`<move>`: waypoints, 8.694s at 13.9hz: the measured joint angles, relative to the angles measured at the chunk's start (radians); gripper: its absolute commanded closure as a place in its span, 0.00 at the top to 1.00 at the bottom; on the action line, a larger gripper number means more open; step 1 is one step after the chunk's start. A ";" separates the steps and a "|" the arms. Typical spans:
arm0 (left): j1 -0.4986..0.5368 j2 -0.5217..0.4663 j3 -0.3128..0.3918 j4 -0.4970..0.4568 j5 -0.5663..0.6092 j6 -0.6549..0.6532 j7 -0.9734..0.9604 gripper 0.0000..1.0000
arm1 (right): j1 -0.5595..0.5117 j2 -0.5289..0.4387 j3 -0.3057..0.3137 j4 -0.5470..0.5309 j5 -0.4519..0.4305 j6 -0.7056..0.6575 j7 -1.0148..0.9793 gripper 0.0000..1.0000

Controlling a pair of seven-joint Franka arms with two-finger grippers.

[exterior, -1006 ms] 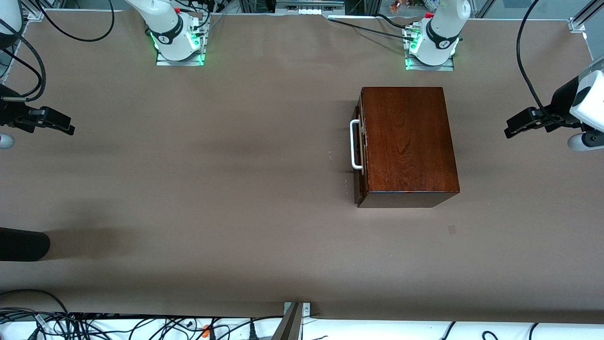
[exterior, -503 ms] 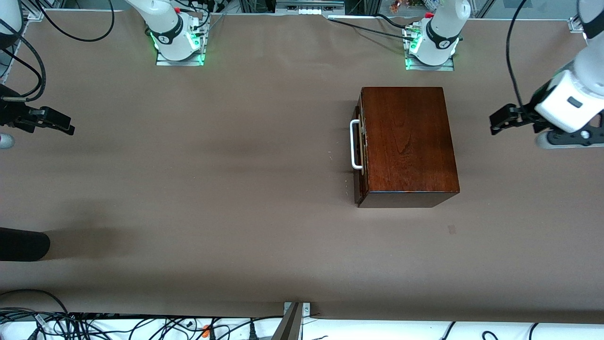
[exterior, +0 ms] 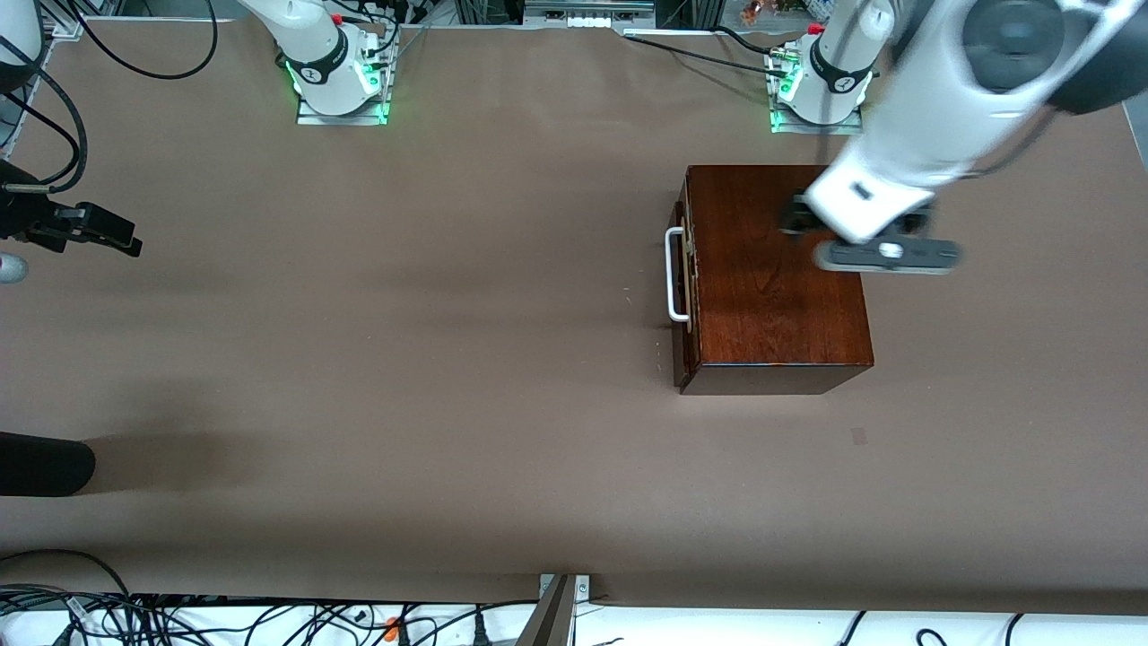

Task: Open drawer, take yellow block, close drawer
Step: 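Move the left gripper to the white handle of the wooden drawer, then close the left gripper on the white drawer handle, then pull the drawer out of the wooden box with the left gripper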

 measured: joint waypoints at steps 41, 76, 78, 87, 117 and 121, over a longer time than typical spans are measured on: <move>-0.346 0.265 0.004 -0.266 0.184 0.447 -0.353 1.00 | 0.000 0.000 0.000 0.000 0.000 0.000 0.000 1.00; -0.431 0.370 0.029 -0.180 0.171 0.549 -0.358 1.00 | 0.000 0.000 0.000 0.000 0.000 -0.001 0.000 1.00; -0.460 0.383 0.049 -0.159 0.173 0.543 -0.358 1.00 | 0.000 0.000 0.000 0.000 0.000 -0.001 0.000 1.00; -0.534 0.441 0.088 -0.066 0.176 0.515 -0.360 1.00 | 0.000 0.000 0.000 0.000 0.000 -0.001 0.000 1.00; -0.606 0.458 0.135 0.037 0.120 0.389 -0.373 1.00 | 0.000 0.000 0.000 0.000 0.000 -0.001 0.000 1.00; -0.595 0.425 0.137 0.051 0.116 0.330 -0.357 1.00 | 0.000 0.000 0.000 0.000 0.000 -0.001 0.000 1.00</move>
